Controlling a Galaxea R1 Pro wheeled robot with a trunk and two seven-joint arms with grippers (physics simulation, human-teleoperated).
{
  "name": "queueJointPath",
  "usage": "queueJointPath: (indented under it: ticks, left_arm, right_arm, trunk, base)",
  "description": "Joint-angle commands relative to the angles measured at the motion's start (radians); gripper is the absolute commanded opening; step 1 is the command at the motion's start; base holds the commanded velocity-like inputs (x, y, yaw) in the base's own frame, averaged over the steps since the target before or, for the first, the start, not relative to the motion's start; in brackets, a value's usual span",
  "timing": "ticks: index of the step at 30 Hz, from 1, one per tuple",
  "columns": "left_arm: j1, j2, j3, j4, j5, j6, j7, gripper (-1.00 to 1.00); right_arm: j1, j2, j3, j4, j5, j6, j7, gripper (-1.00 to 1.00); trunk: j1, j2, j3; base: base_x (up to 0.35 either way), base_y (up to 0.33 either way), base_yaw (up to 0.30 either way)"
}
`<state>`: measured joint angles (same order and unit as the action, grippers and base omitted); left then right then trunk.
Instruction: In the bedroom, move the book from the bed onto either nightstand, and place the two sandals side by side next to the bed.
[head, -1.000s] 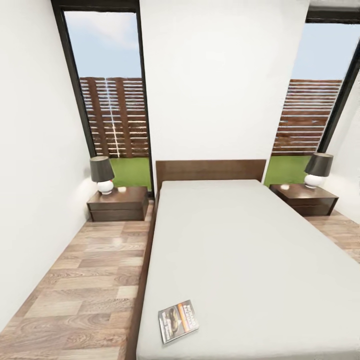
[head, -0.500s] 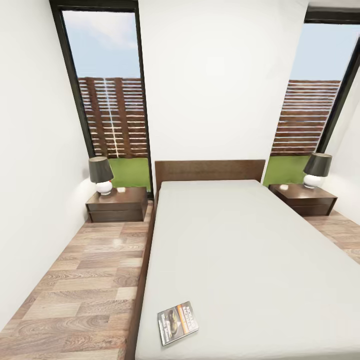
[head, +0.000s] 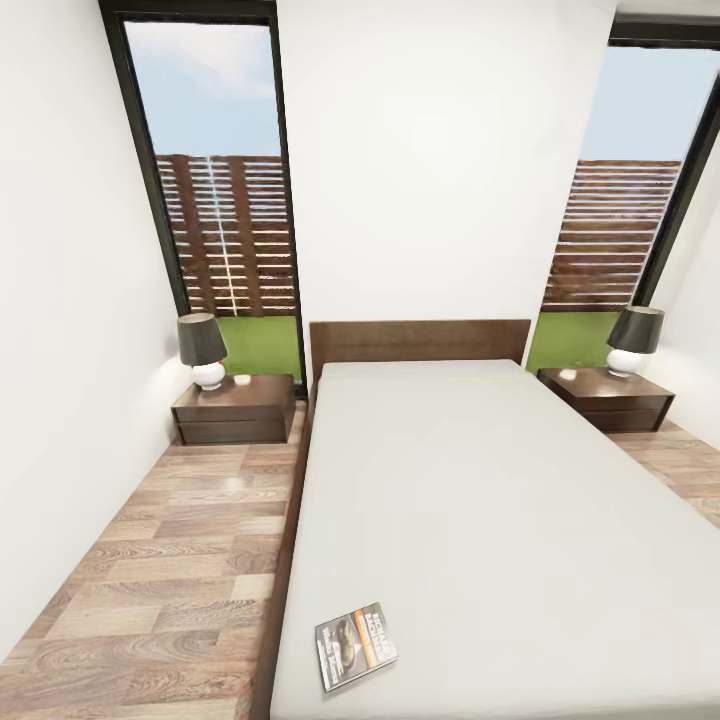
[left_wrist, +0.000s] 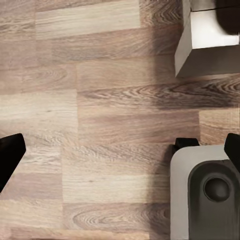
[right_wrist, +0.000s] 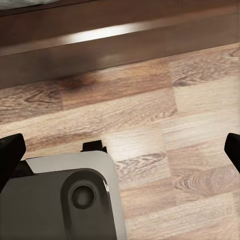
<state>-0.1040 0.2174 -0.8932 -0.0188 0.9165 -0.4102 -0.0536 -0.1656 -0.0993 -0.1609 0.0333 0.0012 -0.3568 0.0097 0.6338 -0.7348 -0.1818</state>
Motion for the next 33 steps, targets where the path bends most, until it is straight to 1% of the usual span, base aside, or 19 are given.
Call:
queueJointPath:
  ticks: [1,3,4,6,7,9,10,11,12,14,17,18,20,21,25,26,28,32,33]
  left_arm:
    - [-0.001,0.001,-0.007,0.0,0.01,-0.002,-0.005,1.0]
    - [-0.006,0.035,-0.005,0.0,0.024,0.008,0.015,1.0]
    - [-0.006,0.035,-0.005,0.0,0.024,0.008,0.015,1.0]
    - [-0.019,0.079,-0.003,-0.003,0.05,0.032,0.047,1.0]
    - [-0.019,0.079,-0.003,-0.003,0.05,0.032,0.047,1.0]
    - [-0.053,0.123,-0.001,-0.008,0.09,0.066,0.074,1.0]
    - [-0.053,0.123,-0.001,-0.008,0.09,0.066,0.074,1.0]
    - [-0.079,0.142,-0.001,-0.01,0.112,0.084,0.082,1.0]
    - [-0.079,0.142,-0.001,-0.01,0.112,0.084,0.082,1.0]
    - [-0.143,0.17,0.0,-0.012,0.151,0.119,0.09,1.0]
    - [-0.25,0.196,0.001,-0.012,0.187,0.165,0.089,1.0]
    - [-0.25,0.196,0.001,-0.012,0.187,0.165,0.089,1.0]
    - [-0.32,0.206,0.001,-0.014,0.199,0.195,0.085,1.0]
    - [-0.32,0.206,0.001,-0.014,0.199,0.195,0.085,1.0]
    - [-0.461,0.215,0.001,-0.018,0.209,0.267,0.071,1.0]
    - [-0.461,0.215,0.001,-0.018,0.209,0.267,0.071,1.0]
    - [-0.497,0.215,0.001,-0.019,0.21,0.288,0.064,1.0]
    - [-0.622,0.2,-0.002,-0.027,0.21,0.377,0.033,1.0]
    - [-0.622,0.2,-0.002,-0.027,0.21,0.377,0.033,1.0]
  right_arm:
    - [-0.002,0.0,-0.005,0.004,0.0,-0.006,0.001,1.0]
    - [-0.002,0.0,-0.005,0.004,0.0,-0.006,0.001,1.0]
    - [-0.002,0.0,-0.005,0.004,0.0,-0.006,0.001,1.0]
    - [-0.002,0.0,-0.005,0.004,0.0,-0.006,0.001,1.0]
    - [-0.002,0.0,-0.005,0.004,0.0,-0.006,0.001,1.0]
    - [-0.002,0.0,-0.005,0.004,0.0,-0.006,0.001,1.0]
    - [-0.002,0.0,-0.005,0.004,0.0,-0.006,0.001,1.0]
    - [-0.002,0.0,-0.005,0.004,0.0,-0.006,0.001,1.0]
    - [-0.002,0.0,-0.005,0.004,0.0,-0.006,0.001,1.0]
    - [-0.002,0.0,-0.005,0.004,0.0,-0.007,0.001,1.0]
    - [-0.002,0.0,-0.006,0.004,-0.001,-0.007,0.0,1.0]
    - [-0.002,0.0,-0.006,0.004,-0.001,-0.007,0.0,1.0]
    - [-0.002,0.0,-0.006,0.004,-0.001,-0.007,0.0,1.0]
    - [-0.002,0.0,-0.006,0.004,-0.001,-0.007,0.0,1.0]
    - [-0.002,0.0,-0.006,0.004,-0.002,-0.007,-0.001,1.0]
    - [-0.002,0.0,-0.006,0.004,-0.002,-0.007,-0.001,1.0]
    - [-0.002,-0.001,-0.006,0.004,-0.003,-0.007,-0.001,1.0]
    - [-0.002,-0.002,-0.008,0.003,-0.007,-0.007,-0.006,1.0]
    - [-0.002,-0.002,-0.008,0.003,-0.007,-0.007,-0.006,1.0]
  trunk:
    - [0.0,-0.001,-0.002]
    - [0.0,-0.001,-0.002]
    - [0.0,-0.001,-0.002]
    - [0.0,-0.001,-0.002]
    - [0.0,-0.001,-0.002]
    - [0.0,-0.001,-0.002]
    - [0.0,-0.001,-0.002]
    - [0.0,-0.001,-0.002]
    - [0.0,-0.001,-0.002]
    - [0.0,-0.001,-0.002]
    - [0.0,-0.001,-0.002]
    - [0.0,-0.001,-0.002]
    - [0.0,-0.001,-0.002]
    - [0.0,-0.001,-0.002]
    - [0.0,-0.001,-0.002]
    - [0.0,-0.001,-0.002]
    - [0.0,-0.001,-0.002]
    - [0.0,-0.001,-0.002]
    - [0.0,-0.001,-0.002]
  base:
    - [0.0,0.0,0.0]
    - [0.0,0.0,0.0]
    - [0.0,0.0,0.0]
    - [0.0,0.0,0.0]
    - [0.0,0.0,0.0]
    - [0.0,0.0,0.0]
    - [0.0,0.0,0.0]
    - [0.0,0.0,0.0]
    - [0.0,0.0,0.0]
    - [0.0,0.0,0.0]
    - [0.0,0.0,0.0]
    - [0.0,0.0,0.0]
    - [0.0,0.0,0.0]
    - [0.0,0.0,0.0]
    - [0.0,0.0,0.0]
    - [0.0,0.0,0.0]
    - [0.0,0.0,0.0]
    - [0.0,0.0,0.0]
    - [0.0,0.0,0.0]
